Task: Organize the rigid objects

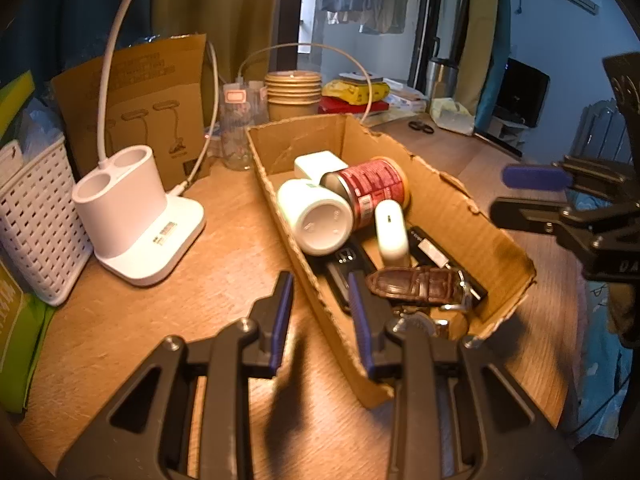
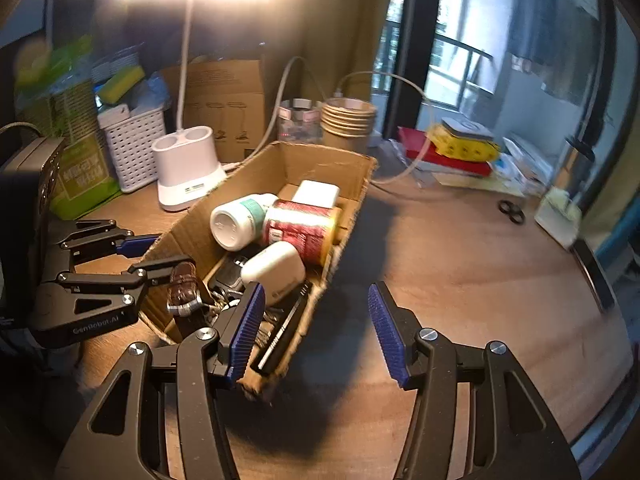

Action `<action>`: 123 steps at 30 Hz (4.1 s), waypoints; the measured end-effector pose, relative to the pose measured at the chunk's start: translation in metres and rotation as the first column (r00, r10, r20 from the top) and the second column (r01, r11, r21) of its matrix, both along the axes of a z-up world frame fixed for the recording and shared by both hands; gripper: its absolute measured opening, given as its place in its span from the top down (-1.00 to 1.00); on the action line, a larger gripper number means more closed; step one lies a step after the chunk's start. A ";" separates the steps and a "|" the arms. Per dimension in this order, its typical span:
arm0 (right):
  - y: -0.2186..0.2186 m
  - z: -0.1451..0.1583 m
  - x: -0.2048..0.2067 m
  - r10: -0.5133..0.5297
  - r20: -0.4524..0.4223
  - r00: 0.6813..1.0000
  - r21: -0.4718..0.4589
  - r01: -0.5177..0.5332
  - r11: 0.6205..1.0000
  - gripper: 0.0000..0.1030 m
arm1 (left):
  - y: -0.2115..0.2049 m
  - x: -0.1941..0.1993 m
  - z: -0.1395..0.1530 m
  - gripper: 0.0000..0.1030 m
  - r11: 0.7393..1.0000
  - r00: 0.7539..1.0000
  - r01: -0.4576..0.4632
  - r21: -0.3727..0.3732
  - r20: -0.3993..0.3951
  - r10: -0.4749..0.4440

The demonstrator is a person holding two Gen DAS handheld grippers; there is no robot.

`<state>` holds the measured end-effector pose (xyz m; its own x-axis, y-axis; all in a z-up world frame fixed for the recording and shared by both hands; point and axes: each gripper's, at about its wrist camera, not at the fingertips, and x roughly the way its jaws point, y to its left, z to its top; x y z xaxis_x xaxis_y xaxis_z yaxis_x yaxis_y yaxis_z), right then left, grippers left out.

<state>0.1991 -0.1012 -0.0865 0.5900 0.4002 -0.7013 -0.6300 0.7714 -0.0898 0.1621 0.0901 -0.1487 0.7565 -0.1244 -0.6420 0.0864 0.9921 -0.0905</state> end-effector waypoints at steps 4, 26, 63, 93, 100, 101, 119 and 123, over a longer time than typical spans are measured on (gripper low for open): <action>-0.016 0.002 -0.007 -0.069 -0.010 0.998 0.029 0.070 0.997 -0.11 | -0.001 0.000 0.000 0.42 1.000 1.000 0.000 0.001 0.000 0.000; -0.079 0.043 -0.045 -0.257 0.028 0.966 0.150 0.250 0.957 -0.22 | -0.015 -0.037 0.053 0.35 0.995 0.985 -0.098 0.034 0.146 0.092; -0.102 0.126 -0.091 -0.303 0.213 0.929 0.259 0.246 0.934 -0.35 | -0.059 -0.114 0.180 -0.86 0.979 0.876 -0.202 0.021 0.452 0.171; -0.120 0.127 -0.088 -0.384 0.233 0.893 0.308 0.307 0.901 -0.35 | -0.074 -0.103 0.178 -0.86 0.991 0.902 -0.125 0.041 0.422 0.096; -0.120 0.123 -0.088 -0.376 0.226 0.899 0.304 0.301 0.904 -0.35 | -0.070 -0.102 0.179 -0.86 0.993 0.906 -0.109 0.038 0.415 0.084; -0.119 0.123 -0.088 -0.374 0.226 0.899 0.303 0.300 0.905 -0.35 | -0.070 -0.103 0.179 -0.86 0.993 0.906 -0.110 0.038 0.415 0.084; -0.115 0.124 -0.090 -0.357 0.228 0.906 0.299 0.284 0.911 -0.35 | -0.072 -0.105 0.177 -0.86 0.988 0.897 -0.147 0.047 0.428 0.113; -0.115 0.123 -0.089 -0.359 0.228 0.905 0.303 0.284 0.910 -0.35 | -0.073 -0.105 0.177 -0.86 0.988 0.897 -0.149 0.050 0.426 0.114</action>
<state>0.1098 -0.2164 0.0368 0.8694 0.2995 -0.3929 -0.3227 0.9465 0.0075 0.0575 0.0171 0.0283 0.9641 0.0331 -0.2636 -0.0329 0.9994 0.0052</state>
